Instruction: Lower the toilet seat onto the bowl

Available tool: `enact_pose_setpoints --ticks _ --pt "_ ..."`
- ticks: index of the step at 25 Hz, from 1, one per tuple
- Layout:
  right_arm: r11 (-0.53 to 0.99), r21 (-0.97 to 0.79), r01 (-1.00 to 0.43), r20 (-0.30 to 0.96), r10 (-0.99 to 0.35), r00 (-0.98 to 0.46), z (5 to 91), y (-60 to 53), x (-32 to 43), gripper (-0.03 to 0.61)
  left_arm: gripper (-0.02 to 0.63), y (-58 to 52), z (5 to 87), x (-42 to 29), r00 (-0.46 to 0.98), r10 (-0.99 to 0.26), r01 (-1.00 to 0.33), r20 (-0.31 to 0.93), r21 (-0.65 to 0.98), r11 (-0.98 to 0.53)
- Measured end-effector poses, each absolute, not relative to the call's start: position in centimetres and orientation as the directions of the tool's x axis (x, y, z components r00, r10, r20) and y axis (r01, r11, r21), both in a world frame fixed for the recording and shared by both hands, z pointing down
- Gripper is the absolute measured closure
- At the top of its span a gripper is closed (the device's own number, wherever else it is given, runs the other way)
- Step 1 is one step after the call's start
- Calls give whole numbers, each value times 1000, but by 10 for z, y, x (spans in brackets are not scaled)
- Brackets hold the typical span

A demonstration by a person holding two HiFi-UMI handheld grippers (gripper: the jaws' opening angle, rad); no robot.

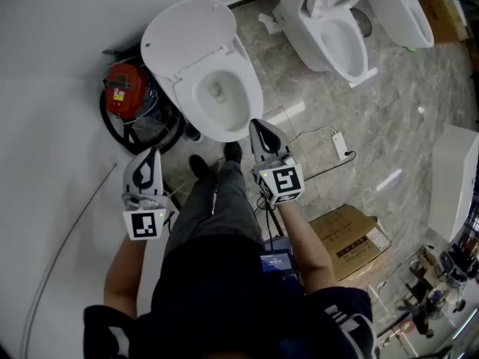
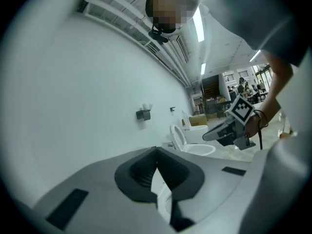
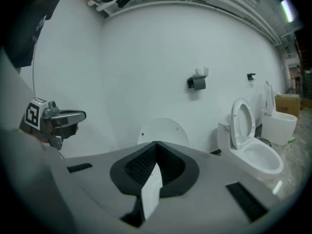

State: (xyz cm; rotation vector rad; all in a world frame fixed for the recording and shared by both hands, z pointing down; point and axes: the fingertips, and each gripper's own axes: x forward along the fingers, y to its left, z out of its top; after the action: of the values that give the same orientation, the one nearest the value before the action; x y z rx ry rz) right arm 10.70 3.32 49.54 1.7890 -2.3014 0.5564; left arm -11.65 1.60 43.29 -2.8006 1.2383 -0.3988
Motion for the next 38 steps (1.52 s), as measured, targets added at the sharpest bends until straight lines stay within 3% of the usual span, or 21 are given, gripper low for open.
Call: enact_pose_setpoints --ticks 26,38 --pt "341 4 -940 119 -934 -338 277 42 55 558 589 28 297 -173 544 -839 -823 6 -194 -535" --pt "335 78 -939 80 -941 -329 246 37 45 558 589 26 275 -199 489 -872 -857 -20 -198 -476"
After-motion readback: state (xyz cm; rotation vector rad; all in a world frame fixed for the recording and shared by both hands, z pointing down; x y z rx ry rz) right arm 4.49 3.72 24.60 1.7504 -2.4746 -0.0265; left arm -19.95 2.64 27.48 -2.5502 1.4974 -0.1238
